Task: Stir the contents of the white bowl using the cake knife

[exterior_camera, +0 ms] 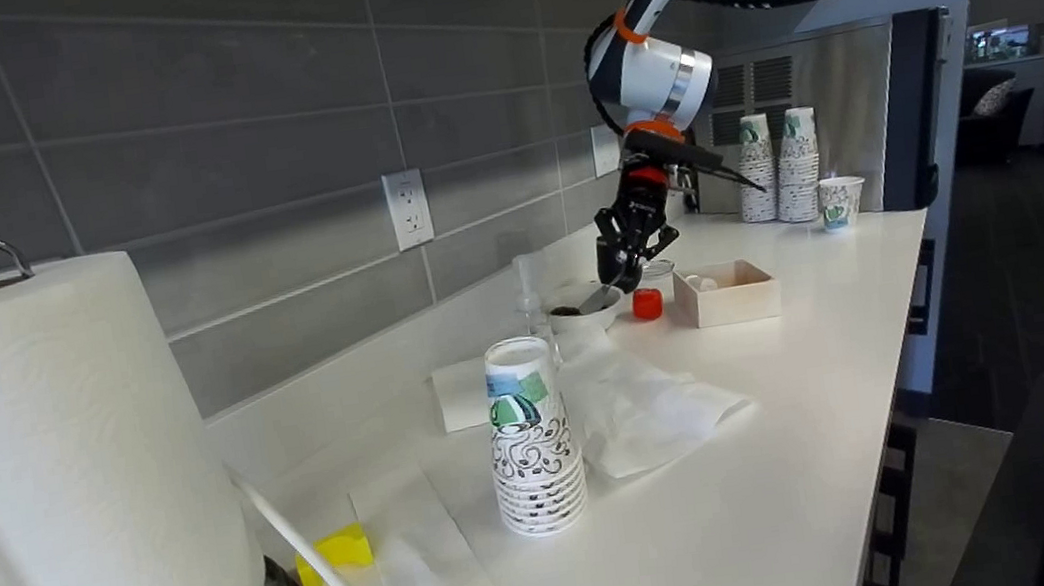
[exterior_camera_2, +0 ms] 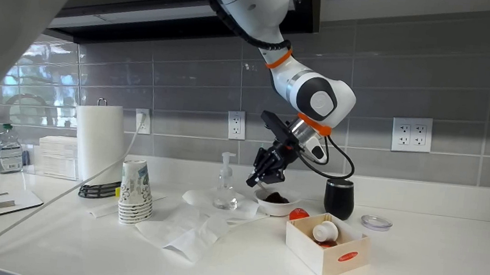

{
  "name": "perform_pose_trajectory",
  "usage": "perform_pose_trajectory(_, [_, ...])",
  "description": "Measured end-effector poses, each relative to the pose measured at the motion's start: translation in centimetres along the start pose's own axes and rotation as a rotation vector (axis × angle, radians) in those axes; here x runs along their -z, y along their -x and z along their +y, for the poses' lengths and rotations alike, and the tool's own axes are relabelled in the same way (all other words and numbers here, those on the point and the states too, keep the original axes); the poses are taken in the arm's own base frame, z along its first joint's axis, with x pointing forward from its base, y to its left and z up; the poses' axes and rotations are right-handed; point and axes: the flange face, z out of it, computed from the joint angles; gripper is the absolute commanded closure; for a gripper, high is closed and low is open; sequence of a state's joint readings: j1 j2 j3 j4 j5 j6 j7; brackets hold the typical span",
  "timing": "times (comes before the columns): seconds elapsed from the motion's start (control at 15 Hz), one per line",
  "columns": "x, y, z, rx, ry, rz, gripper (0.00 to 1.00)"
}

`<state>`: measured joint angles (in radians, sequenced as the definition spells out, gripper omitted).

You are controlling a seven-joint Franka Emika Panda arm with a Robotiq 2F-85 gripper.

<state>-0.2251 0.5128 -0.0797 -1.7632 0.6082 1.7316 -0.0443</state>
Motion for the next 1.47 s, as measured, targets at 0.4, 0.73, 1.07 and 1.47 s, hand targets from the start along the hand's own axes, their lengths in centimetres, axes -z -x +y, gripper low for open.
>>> perform_pose_trajectory(0.4, [0.1,0.3,0.3,-0.013,-0.113,-0.047,0.99])
perform_pose_trajectory(0.73, [0.1,0.1,0.0,-0.025,-0.188,-0.056,0.99])
perform_pose_trajectory(1.07, [-0.2,-1.1,0.6,-0.056,-0.233,-0.049,0.99])
perform_pose_trajectory(1.47, [0.4,-2.2,2.1,-0.105,-0.24,-0.013,0.99])
